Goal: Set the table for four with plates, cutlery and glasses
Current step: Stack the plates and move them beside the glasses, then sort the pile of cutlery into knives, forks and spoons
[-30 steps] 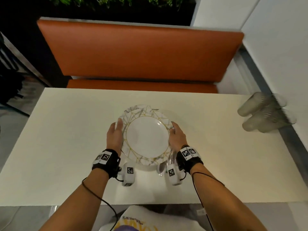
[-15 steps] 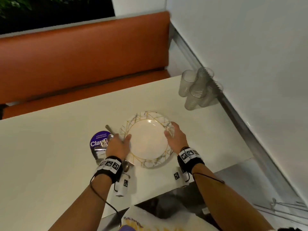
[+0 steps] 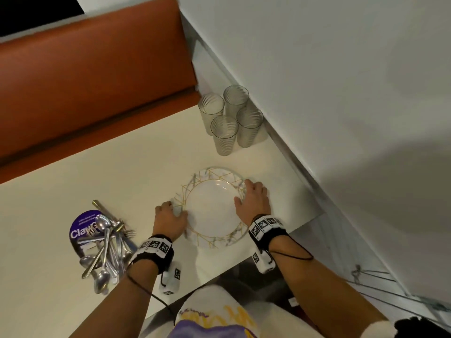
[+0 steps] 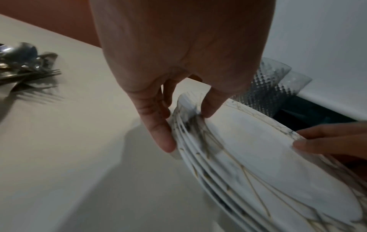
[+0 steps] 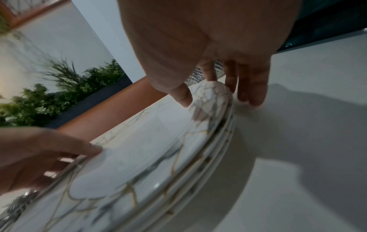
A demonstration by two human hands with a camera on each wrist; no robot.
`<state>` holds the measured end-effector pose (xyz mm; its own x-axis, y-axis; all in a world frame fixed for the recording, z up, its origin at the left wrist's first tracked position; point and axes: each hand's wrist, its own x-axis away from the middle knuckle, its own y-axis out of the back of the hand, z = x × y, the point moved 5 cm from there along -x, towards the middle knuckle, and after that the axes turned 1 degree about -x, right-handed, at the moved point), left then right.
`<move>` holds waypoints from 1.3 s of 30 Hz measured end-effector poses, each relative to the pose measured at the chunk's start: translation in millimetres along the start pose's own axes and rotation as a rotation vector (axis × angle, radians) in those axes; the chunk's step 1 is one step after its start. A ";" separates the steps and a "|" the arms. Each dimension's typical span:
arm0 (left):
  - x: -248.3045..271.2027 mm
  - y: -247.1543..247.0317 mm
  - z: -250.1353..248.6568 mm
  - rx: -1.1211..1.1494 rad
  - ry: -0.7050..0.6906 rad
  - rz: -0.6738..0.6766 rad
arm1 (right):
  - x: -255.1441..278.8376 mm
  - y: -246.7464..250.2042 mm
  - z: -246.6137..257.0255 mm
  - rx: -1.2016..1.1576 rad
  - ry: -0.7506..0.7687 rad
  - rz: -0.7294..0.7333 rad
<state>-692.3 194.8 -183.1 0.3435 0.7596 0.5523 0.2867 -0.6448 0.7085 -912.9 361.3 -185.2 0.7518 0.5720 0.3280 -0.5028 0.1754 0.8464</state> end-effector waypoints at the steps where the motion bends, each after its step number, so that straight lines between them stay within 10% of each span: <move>1: 1.4 -1.5 -4.8 -0.010 -0.018 -0.003 | 0.6 3.0 0.9 0.042 0.021 -0.028; 26: -17.5 -27.9 -81.4 0.167 -0.254 0.109 | -49.2 54.5 -71.5 -0.117 -0.264 -0.164; 31: -13.3 2.0 -50.7 0.232 -0.246 0.084 | -27.7 62.6 -23.8 -0.032 -0.081 -0.384; 39: 1.4 69.8 68.0 0.419 -0.151 -0.051 | 19.5 -23.2 111.6 -0.169 0.301 -0.193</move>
<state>-611.0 145.0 -162.8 0.4374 0.7905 0.4287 0.6336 -0.6092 0.4769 -839.0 278.9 -151.6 0.6929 0.7209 0.0108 -0.4470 0.4178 0.7910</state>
